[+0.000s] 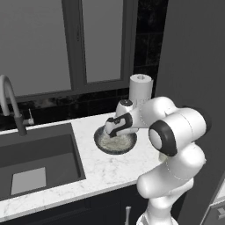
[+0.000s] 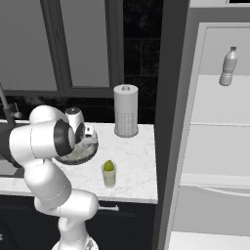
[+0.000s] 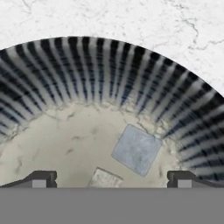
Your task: Grab a lemon wedge from the fridge and one ice cube from the ice bowl, and put them in the glass of lemonade.
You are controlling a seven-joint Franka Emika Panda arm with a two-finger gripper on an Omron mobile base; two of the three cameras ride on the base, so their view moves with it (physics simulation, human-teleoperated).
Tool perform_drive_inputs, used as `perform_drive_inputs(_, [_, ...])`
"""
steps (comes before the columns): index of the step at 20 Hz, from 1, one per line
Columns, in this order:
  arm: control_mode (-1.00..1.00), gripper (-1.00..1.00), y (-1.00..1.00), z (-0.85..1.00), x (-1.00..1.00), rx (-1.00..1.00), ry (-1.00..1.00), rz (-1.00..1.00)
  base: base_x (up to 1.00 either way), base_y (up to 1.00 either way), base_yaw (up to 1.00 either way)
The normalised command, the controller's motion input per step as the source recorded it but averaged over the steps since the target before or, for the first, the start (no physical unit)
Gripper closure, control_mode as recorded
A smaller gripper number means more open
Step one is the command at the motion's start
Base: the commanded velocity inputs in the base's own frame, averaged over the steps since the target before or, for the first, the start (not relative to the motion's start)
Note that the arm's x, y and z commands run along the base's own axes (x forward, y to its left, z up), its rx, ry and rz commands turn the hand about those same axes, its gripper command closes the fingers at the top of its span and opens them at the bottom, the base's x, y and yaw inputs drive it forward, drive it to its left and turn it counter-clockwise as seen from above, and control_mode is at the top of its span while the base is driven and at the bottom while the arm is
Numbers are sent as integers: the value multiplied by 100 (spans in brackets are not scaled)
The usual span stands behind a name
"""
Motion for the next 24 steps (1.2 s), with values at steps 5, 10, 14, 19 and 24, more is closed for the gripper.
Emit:
perform_drive_inputs(5, [-100,-100,0,-10,-10,0,0,0,0,0,0])
perform_drive_inputs(10, [-100,-100,3,-14,-6,0,0,0,0,0,0])
perform_drive_inputs(14, [-100,-100,11,-11,0,0,0,0,0,0,0])
perform_drive_inputs(19, [-100,-100,9,-2,0,0,0,0,0,0,0])
perform_drive_inputs(24, [-100,-100,0,0,-28,0,0,0,0,0,0])
